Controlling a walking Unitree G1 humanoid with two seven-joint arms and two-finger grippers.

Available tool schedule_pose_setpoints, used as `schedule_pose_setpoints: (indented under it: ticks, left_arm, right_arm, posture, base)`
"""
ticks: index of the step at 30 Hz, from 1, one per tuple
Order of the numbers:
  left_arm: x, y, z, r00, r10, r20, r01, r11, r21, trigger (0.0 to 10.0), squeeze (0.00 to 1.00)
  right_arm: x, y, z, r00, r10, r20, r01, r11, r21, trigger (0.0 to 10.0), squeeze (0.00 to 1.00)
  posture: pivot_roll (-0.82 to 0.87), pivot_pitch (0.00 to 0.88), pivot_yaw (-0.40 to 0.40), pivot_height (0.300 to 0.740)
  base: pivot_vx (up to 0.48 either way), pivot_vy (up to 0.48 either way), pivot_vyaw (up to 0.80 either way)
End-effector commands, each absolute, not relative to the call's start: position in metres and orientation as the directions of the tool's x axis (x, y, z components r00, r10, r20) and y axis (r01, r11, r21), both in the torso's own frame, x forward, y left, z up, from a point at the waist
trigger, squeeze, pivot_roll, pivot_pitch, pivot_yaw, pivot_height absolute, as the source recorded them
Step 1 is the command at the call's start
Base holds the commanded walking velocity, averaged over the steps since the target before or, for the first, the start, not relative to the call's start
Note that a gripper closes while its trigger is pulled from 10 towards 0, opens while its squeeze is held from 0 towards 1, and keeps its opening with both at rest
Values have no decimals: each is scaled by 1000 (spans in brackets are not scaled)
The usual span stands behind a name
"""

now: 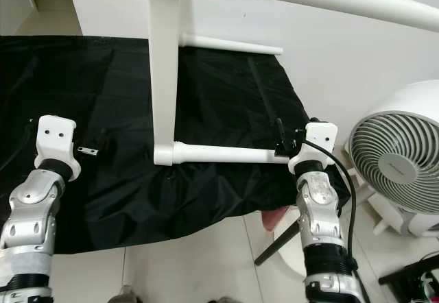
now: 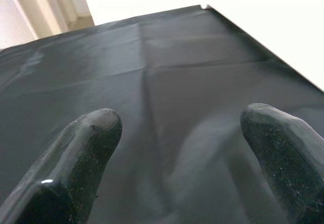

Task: Building children table

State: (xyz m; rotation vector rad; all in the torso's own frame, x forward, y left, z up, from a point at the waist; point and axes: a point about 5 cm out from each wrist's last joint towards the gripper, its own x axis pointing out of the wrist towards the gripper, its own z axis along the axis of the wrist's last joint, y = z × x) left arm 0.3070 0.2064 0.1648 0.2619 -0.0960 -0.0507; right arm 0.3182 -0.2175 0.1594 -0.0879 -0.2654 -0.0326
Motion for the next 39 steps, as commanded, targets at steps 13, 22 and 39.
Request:
schedule_pose_setpoints:
  ticks: [13,22,39]
  left_arm:
    - [288,192,172,958,-256,127,218,942,254,10000,0]
    - [255,138,165,754,-655,37,621,731,281,10000,0]
    - [274,114,168,862,-506,16,485,834,264,10000,0]
  right_arm:
    - [320,-219,156,970,-23,242,41,997,-70,10000,0]
    - [320,-221,156,970,-26,244,46,996,-75,10000,0]
    - [319,-216,158,966,-25,256,43,997,-64,10000,0]
  posture:
    - [93,102,-83,740]
    - [95,96,-79,740]
    - [89,94,-68,740]
  base:
    - [0,0,246]
    - [0,0,0]
    - [0,0,0]
